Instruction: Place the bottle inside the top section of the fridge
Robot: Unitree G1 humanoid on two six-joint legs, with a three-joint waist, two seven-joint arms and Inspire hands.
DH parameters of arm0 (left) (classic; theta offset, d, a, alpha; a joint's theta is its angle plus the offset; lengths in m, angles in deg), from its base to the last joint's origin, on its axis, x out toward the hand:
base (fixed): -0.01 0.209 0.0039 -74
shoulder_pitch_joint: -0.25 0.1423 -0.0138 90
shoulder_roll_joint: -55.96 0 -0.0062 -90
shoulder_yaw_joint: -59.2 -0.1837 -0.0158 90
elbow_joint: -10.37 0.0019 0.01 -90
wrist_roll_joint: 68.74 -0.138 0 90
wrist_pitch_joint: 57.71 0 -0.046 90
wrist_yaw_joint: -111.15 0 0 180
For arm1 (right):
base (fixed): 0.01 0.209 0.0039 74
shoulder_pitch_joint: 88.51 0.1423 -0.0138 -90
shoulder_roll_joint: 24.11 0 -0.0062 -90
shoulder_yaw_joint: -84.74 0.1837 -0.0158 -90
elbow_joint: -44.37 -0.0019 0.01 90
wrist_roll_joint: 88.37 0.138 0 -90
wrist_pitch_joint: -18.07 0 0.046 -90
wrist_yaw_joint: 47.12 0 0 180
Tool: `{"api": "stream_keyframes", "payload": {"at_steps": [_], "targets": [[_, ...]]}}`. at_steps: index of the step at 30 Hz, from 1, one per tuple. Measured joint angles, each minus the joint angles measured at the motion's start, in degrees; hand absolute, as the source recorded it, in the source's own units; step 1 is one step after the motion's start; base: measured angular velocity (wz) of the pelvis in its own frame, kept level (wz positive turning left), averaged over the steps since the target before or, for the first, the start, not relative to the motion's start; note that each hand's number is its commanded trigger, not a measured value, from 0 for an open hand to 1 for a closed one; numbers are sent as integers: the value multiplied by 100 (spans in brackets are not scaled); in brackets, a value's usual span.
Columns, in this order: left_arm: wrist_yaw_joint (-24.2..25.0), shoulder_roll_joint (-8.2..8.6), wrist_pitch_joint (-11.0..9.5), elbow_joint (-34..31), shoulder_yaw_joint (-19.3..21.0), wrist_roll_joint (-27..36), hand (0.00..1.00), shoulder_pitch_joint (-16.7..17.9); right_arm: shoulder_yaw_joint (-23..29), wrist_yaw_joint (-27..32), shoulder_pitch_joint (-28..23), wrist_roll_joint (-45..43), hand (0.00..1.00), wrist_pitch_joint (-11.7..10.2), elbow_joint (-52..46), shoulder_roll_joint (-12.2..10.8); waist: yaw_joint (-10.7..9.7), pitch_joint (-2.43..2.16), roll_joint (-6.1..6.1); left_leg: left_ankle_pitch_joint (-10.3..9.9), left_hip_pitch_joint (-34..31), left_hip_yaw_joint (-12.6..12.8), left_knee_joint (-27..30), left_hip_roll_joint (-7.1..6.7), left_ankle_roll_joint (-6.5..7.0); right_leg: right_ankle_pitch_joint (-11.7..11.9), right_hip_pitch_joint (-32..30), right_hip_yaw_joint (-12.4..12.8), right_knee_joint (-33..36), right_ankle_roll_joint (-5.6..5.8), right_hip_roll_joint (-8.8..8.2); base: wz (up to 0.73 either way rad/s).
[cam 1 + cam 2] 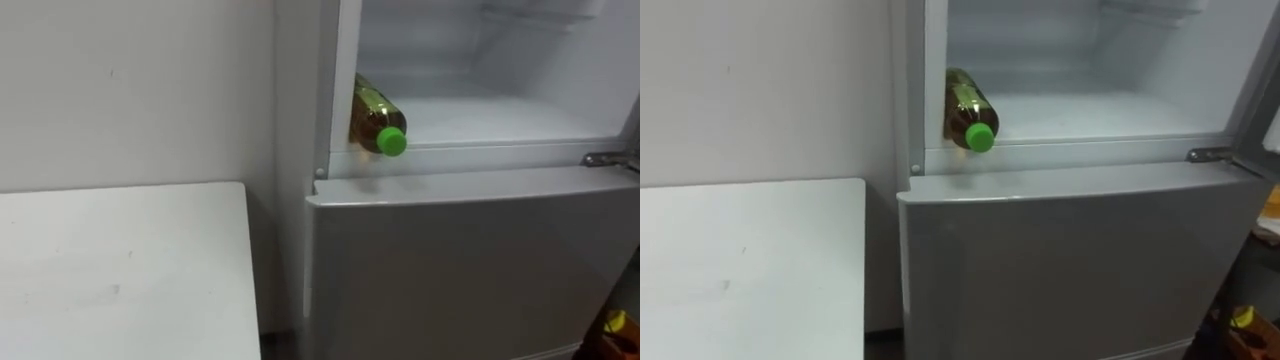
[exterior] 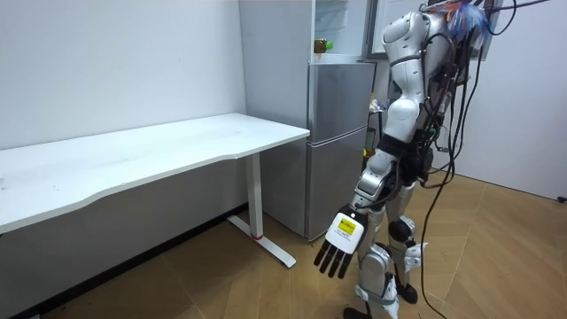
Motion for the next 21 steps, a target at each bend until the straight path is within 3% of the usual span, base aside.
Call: {"api": "stream_keyframes", "payload": {"at_steps": [7, 17, 21], "targets": [[-28, 0, -93, 68, -69, -26, 0, -88, -57, 0, -412, -39, 0, -39, -976, -550, 9, 7, 10, 0, 18, 15, -26, -4, 0, -1, -3, 22, 4, 1, 3, -1], [-113, -11, -103, 477, -282, -27, 0, -130, -510, 40, -671, -440, 0, -193, -1818, -987, 19, 52, 75, -6, 100, 59, -42, -4, 2, -9, -10, 92, 10, 13, 7, -2], [-183, -13, -108, 487, -376, -23, 0, -145, -691, 39, -695, -488, 0, -398, -1894, -1034, 17, 50, 94, -6, 59, 79, -43, -4, 3, -9, -74, 111, 0, 12, 8, -2]]}}
